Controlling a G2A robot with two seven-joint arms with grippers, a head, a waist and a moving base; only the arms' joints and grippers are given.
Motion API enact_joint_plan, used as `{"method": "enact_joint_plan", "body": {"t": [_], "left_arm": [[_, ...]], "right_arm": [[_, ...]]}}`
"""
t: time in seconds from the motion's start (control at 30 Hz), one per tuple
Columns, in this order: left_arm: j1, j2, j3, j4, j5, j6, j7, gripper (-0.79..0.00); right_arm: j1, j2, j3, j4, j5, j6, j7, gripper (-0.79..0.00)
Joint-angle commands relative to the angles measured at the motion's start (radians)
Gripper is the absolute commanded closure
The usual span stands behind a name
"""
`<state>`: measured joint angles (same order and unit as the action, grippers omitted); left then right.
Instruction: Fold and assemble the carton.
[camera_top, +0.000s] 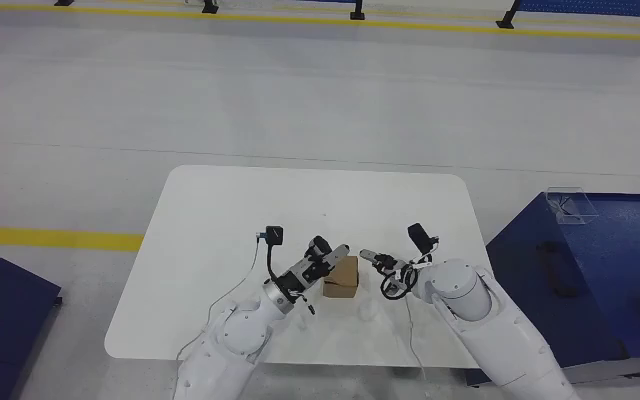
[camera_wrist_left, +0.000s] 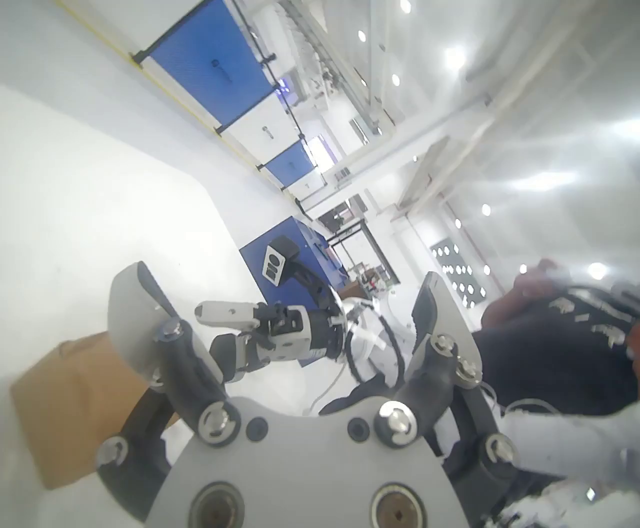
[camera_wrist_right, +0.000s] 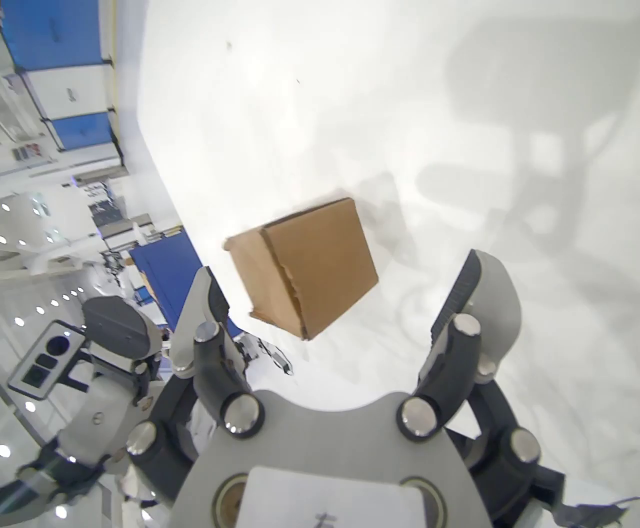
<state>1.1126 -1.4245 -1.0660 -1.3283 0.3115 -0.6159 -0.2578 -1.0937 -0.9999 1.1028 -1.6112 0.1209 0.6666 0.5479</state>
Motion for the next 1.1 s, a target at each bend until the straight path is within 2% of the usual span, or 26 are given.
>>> {"method": "enact_joint_plan", "body": {"t": [0.0, 0.1, 0.13, 0.3, 0.33, 0.37, 0.43, 0.47, 0.63, 0.83, 1.07], "left_arm": [[-0.036, 0.01, -0.02, 0.024, 0.061, -0.096, -0.052, -0.785], [-0.092, 0.021, -0.023, 0.106, 0.131, -0.233, -0.118, -0.785], [-0.117, 0.022, -0.03, 0.147, 0.156, -0.233, -0.121, -0.785], [-0.117, 0.022, -0.03, 0.147, 0.156, -0.233, -0.121, -0.785], [-0.117, 0.024, -0.022, 0.142, 0.184, -0.226, -0.142, -0.785], [-0.132, 0.028, -0.02, 0.124, 0.282, -0.193, -0.169, -0.785], [-0.135, 0.037, -0.024, 0.071, 0.532, -0.143, -0.103, -0.785], [-0.125, 0.04, -0.012, 0.067, 0.624, -0.149, -0.071, -0.785], [-0.16, 0.054, 0.006, 0.142, 0.873, -0.236, 0.046, -0.785], [-0.198, 0.062, 0.045, 0.21, 1.079, -0.26, 0.188, -0.785], [-0.248, 0.055, 0.097, 0.287, 1.151, -0.25, 0.235, -0.785]], "right_arm": [[-0.024, 0.003, 0.033, -0.027, 0.002, 0.024, -0.035, -0.785], [-0.038, 0.0, 0.059, -0.032, 0.043, 0.075, -0.072, -0.785], [-0.038, 0.0, 0.059, -0.032, 0.043, 0.075, -0.072, -0.785], [-0.045, -0.001, 0.055, -0.034, 0.03, 0.061, -0.089, -0.785], [-0.058, -0.002, 0.044, -0.039, 0.005, 0.044, -0.121, -0.785], [-0.068, -0.004, 0.03, -0.044, -0.032, 0.037, -0.165, -0.785], [-0.08, -0.008, -0.007, -0.048, -0.088, 0.032, -0.207, -0.785], [-0.076, -0.01, -0.023, -0.04, -0.116, 0.035, -0.214, -0.785], [-0.03, -0.02, -0.118, 0.004, -0.265, 0.038, -0.201, -0.785], [0.006, -0.035, -0.192, 0.021, -0.38, 0.029, -0.197, -0.785], [0.068, -0.074, -0.291, 0.074, -0.45, 0.038, -0.209, -0.785]]}}
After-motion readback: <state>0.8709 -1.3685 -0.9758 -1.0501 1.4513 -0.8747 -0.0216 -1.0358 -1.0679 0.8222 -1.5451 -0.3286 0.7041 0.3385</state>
